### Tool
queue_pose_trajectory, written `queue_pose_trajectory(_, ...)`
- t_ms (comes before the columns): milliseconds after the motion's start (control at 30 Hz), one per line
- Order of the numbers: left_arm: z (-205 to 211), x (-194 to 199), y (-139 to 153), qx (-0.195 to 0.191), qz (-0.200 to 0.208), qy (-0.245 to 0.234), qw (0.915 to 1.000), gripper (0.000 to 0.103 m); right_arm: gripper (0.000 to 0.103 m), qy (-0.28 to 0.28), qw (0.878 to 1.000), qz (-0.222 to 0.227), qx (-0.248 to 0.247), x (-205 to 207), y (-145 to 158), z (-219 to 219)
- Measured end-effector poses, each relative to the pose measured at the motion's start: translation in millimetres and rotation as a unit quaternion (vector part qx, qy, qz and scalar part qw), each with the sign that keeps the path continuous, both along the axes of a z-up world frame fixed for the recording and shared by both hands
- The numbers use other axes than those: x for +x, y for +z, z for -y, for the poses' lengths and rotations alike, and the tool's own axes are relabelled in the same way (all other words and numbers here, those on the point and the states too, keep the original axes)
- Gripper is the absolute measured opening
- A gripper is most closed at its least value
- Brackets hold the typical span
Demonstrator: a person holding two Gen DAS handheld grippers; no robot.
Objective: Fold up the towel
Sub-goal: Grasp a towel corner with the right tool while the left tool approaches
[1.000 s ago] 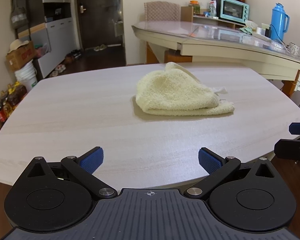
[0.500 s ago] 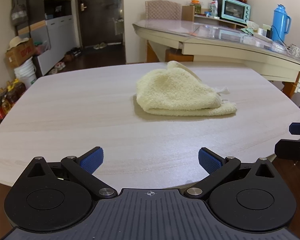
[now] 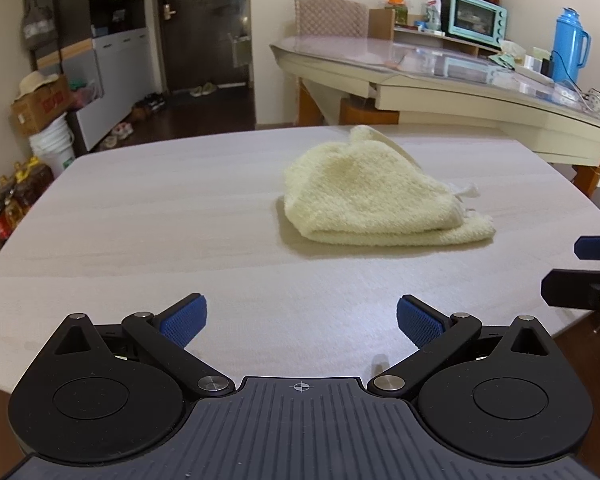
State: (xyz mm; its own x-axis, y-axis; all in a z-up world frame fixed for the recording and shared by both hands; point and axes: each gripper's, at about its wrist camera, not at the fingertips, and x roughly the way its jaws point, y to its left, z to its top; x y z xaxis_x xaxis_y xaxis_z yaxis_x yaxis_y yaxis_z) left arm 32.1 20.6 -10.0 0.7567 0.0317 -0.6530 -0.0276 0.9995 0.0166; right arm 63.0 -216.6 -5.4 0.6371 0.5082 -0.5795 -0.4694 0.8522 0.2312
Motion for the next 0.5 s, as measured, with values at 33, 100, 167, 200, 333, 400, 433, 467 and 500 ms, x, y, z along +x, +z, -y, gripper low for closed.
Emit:
queue_pose_trajectory(33, -2, 2, 0, -0.001, 0.000, 0.000, 1.0000, 0.103, 0.103, 0.004, 1.000, 0.002, -0.001, 4, 1, -2)
queue_pose_trajectory(100, -5, 6, 0, -0.001, 0.000, 0.002, 1.0000, 0.103, 0.103, 0.012, 1.000, 0.007, -0.005, 12, 2, -7)
queue_pose_trajectory(167, -7, 9, -1, -0.002, -0.001, 0.003, 1.0000, 0.103, 0.103, 0.017, 1.000, 0.014, -0.003, 22, 3, -10)
queue_pose_trajectory(200, -9, 12, -1, -0.002, -0.001, 0.004, 1.0000, 0.103, 0.102, 0.020, 1.000, 0.013, 0.001, 28, 3, -11)
queue_pose_trajectory(333, -12, 19, -1, 0.003, -0.002, 0.004, 1.0000, 0.103, 0.087, 0.035, 0.999, -0.005, 0.026, 56, -1, -12)
queue_pose_trajectory(400, -14, 21, 0, 0.007, -0.002, 0.006, 1.0000, 0.103, 0.074, 0.041, 0.998, -0.014, 0.037, 68, -4, -12)
queue_pose_trajectory(433, -15, 22, 0, 0.008, -0.002, 0.006, 0.9999, 0.103, 0.074, 0.040, 0.998, -0.021, 0.042, 76, -7, -12)
queue_pose_trajectory(467, -17, 24, 0, 0.009, -0.003, 0.007, 0.9999, 0.103, 0.074, 0.037, 0.998, -0.025, 0.046, 84, -9, -11)
queue_pose_trajectory(500, -18, 25, 0, 0.010, -0.003, 0.008, 0.9999, 0.103, 0.074, 0.035, 0.997, -0.031, 0.053, 90, -12, -10)
